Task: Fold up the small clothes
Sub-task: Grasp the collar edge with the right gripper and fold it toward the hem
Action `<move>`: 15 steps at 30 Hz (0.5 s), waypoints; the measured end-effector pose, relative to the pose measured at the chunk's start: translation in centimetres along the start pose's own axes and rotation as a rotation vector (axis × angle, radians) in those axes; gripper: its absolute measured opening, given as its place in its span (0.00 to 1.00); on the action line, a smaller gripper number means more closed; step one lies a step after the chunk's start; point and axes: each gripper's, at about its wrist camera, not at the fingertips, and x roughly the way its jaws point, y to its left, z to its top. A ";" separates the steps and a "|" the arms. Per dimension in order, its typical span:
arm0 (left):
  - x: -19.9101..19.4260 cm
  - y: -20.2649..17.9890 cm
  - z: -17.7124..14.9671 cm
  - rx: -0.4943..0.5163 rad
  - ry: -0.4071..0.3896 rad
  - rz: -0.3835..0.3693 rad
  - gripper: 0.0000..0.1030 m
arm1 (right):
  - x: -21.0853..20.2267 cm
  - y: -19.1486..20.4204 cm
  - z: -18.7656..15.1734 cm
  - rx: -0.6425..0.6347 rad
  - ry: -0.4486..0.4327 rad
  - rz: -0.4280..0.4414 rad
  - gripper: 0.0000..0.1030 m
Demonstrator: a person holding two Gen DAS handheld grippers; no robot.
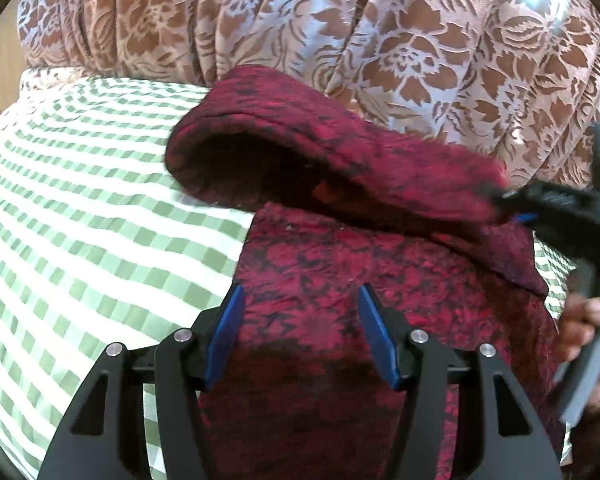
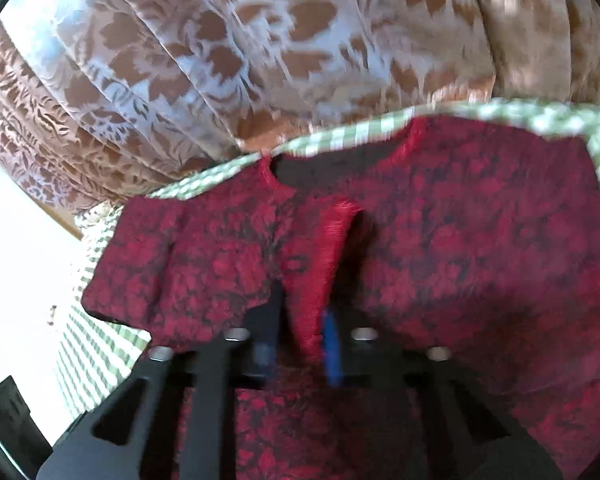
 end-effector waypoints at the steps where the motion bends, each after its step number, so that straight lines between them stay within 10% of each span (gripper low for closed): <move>1: 0.2 0.2 0.0 -0.008 0.002 -0.002 0.56 | -1.2 0.0 0.4 -0.011 -0.029 0.002 0.11; 7: 0.5 -0.1 -0.2 0.006 0.004 0.008 0.56 | -8.0 -3.6 2.4 0.017 -0.196 -0.030 0.11; 15: 0.4 0.0 0.3 -0.012 0.021 -0.010 0.56 | -5.5 -13.3 0.7 0.187 -0.091 -0.213 0.11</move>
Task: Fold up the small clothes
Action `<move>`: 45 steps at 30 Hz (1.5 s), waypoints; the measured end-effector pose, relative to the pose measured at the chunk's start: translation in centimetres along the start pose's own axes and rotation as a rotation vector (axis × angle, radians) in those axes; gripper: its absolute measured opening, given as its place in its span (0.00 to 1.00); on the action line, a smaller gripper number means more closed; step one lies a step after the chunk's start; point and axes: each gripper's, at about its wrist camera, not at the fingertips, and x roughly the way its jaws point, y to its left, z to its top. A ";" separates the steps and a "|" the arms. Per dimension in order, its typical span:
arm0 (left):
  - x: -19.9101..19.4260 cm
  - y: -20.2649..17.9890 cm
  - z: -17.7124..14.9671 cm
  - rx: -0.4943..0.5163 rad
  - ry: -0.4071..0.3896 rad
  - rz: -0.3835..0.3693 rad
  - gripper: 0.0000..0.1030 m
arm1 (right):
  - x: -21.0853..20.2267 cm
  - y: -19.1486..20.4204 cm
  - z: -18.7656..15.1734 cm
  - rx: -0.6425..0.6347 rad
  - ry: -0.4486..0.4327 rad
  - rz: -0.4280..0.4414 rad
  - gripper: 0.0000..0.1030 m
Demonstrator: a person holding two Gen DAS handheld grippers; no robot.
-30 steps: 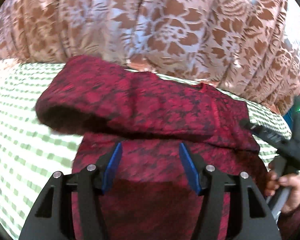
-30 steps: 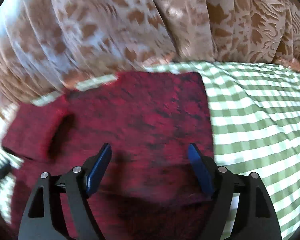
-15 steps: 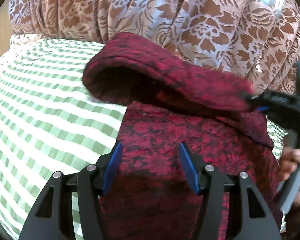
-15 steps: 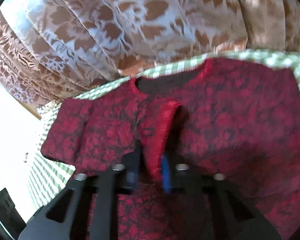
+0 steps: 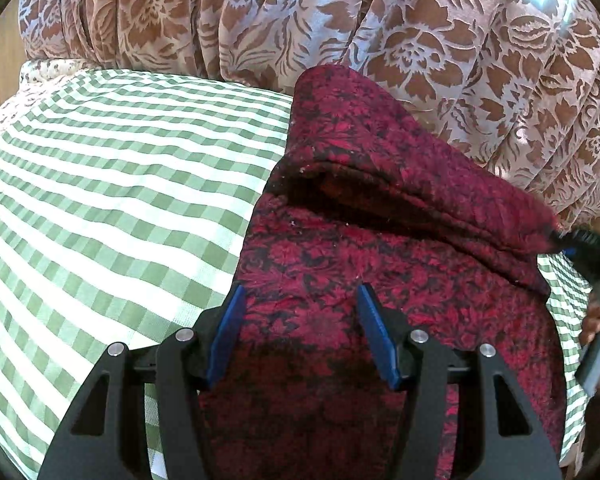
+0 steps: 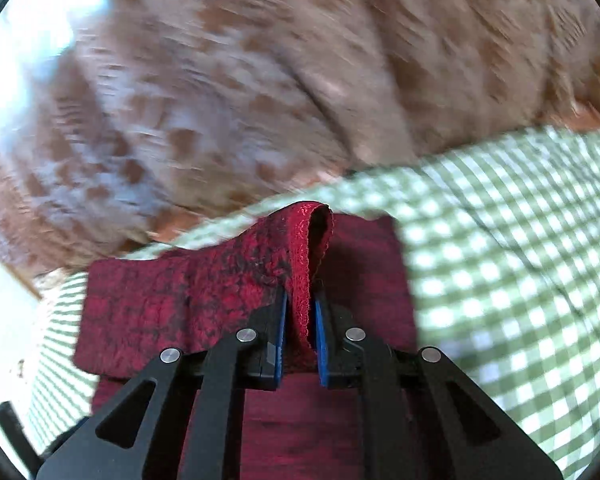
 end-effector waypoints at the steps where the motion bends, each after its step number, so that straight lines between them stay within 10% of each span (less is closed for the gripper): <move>1: -0.2 0.1 0.2 -0.007 0.002 -0.011 0.56 | 0.7 -0.7 -0.3 0.017 0.018 -0.012 0.11; 8: -1.2 1.6 3.8 -0.073 -0.029 -0.053 0.65 | 0.3 -1.8 -1.1 0.012 0.028 -0.029 0.20; 10: -1.1 2.2 5.4 -0.102 -0.041 -0.070 0.65 | -1.3 -1.5 -0.8 -0.013 -0.014 -0.037 0.53; 12: -1.0 2.5 7.3 -0.127 -0.064 -0.090 0.64 | -2.8 -0.1 -0.3 -0.058 -0.083 -0.035 0.63; 17: 1.8 2.8 11.4 -0.143 -0.033 -0.070 0.65 | -2.0 3.4 0.4 -0.150 -0.063 0.029 0.63; 28: 10.1 3.8 14.8 -0.266 0.183 -0.322 0.75 | 4.1 4.2 -1.5 -0.212 0.011 -0.038 0.63; 30: 10.9 2.8 15.1 -0.246 0.197 -0.330 0.62 | 4.2 4.3 -1.8 -0.232 -0.001 -0.046 0.63; 31: 11.1 2.2 15.1 -0.219 0.201 -0.346 0.38 | 4.3 4.4 -1.9 -0.233 -0.003 -0.047 0.64; 35: 8.6 -0.4 15.4 -0.051 0.062 -0.221 0.21 | 4.5 4.2 -2.1 -0.232 -0.007 -0.046 0.65; 40: 11.4 -5.0 12.2 0.283 -0.001 0.184 0.32 | 5.7 6.1 -3.8 -0.342 -0.022 -0.137 0.66; 45: 8.6 -5.1 12.4 0.195 -0.121 0.258 0.44 | 6.0 5.9 -3.6 -0.344 -0.019 -0.135 0.67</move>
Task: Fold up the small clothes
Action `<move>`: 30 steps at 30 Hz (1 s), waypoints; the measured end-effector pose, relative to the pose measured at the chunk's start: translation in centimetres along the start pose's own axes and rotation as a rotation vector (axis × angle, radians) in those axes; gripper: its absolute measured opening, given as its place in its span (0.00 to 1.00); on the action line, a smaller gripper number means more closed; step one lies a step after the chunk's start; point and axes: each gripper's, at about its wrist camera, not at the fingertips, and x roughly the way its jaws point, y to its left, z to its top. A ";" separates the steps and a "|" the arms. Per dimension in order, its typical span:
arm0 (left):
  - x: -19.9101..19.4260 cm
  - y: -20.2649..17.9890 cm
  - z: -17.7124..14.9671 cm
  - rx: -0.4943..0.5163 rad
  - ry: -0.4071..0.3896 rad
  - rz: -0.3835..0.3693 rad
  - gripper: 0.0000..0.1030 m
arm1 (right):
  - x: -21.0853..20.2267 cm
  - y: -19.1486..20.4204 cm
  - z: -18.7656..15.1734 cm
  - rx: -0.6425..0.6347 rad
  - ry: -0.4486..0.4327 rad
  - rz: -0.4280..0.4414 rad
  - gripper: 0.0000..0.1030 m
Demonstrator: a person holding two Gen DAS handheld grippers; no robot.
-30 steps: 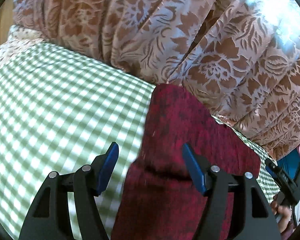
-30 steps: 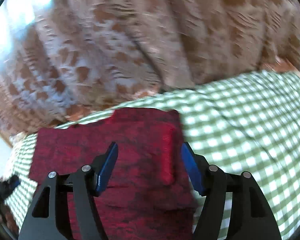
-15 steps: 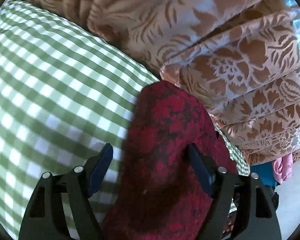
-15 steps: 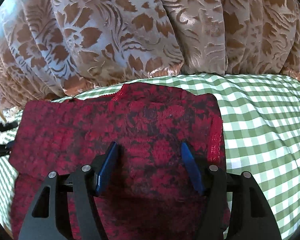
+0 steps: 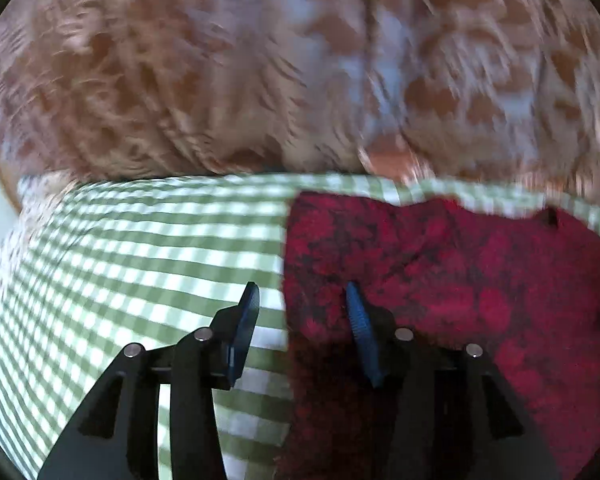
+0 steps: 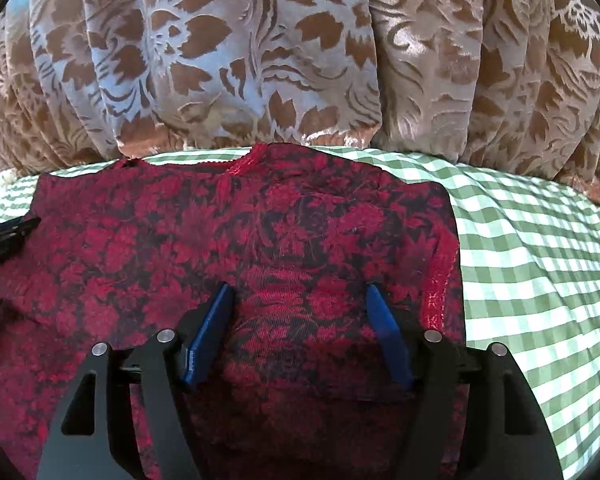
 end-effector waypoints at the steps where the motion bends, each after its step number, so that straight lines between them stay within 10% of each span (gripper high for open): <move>1: -1.4 0.2 0.1 -0.007 -0.034 0.014 0.43 | 0.0 0.0 0.0 0.001 0.000 0.001 0.67; 8: -5.8 -1.0 -4.0 0.038 -0.016 -0.113 0.42 | 0.0 -0.2 0.0 0.010 -0.006 0.011 0.67; 21: -7.7 -1.4 -6.1 0.021 -0.025 -0.074 0.43 | -0.2 -0.3 -0.1 0.034 -0.008 0.028 0.67; 30: -13.7 -0.8 -8.9 0.017 -0.071 -0.067 0.59 | -1.6 0.3 -0.1 0.024 0.005 0.033 0.92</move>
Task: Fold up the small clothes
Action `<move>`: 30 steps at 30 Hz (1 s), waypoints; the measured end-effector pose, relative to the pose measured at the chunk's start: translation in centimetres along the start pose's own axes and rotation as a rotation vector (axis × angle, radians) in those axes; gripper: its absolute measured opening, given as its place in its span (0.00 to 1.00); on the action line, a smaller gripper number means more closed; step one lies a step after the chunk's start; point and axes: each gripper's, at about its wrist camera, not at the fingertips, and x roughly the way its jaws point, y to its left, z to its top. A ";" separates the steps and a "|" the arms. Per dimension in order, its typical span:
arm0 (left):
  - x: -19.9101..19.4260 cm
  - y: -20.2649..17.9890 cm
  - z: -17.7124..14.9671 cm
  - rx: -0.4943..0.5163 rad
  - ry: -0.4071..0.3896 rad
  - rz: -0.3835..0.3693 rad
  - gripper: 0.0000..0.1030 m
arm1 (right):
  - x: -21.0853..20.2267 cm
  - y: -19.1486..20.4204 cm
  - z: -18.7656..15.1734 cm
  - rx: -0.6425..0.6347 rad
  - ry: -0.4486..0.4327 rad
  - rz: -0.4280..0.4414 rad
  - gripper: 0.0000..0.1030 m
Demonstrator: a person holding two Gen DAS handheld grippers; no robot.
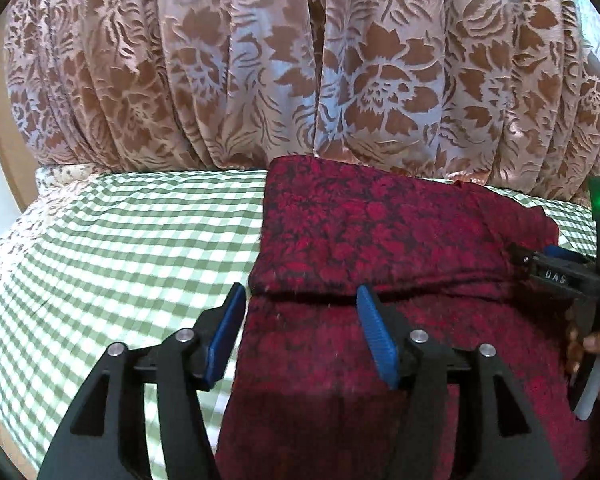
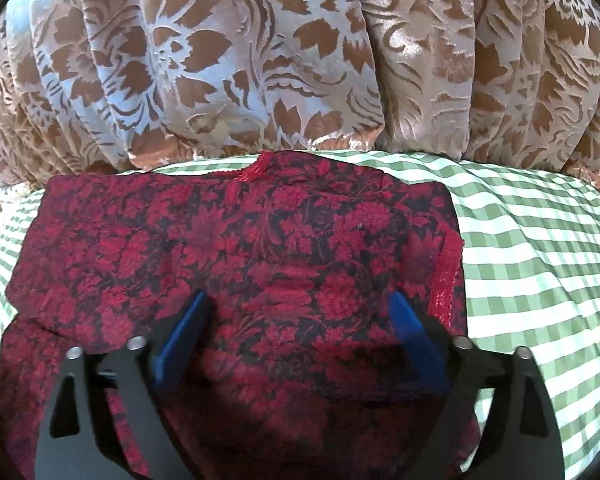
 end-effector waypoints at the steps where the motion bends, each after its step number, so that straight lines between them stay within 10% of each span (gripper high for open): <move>1: -0.6 0.1 -0.3 -0.002 -0.002 0.005 0.59 | -0.5 0.0 -0.2 0.007 0.000 0.001 0.93; 22: -9.7 2.6 -5.4 -0.049 -0.061 0.034 0.72 | -11.3 -0.5 -12.2 0.082 0.115 0.059 0.95; 30: -9.1 4.5 -8.6 -0.079 0.031 0.039 0.73 | -15.1 -2.6 -14.7 0.077 0.115 0.088 0.95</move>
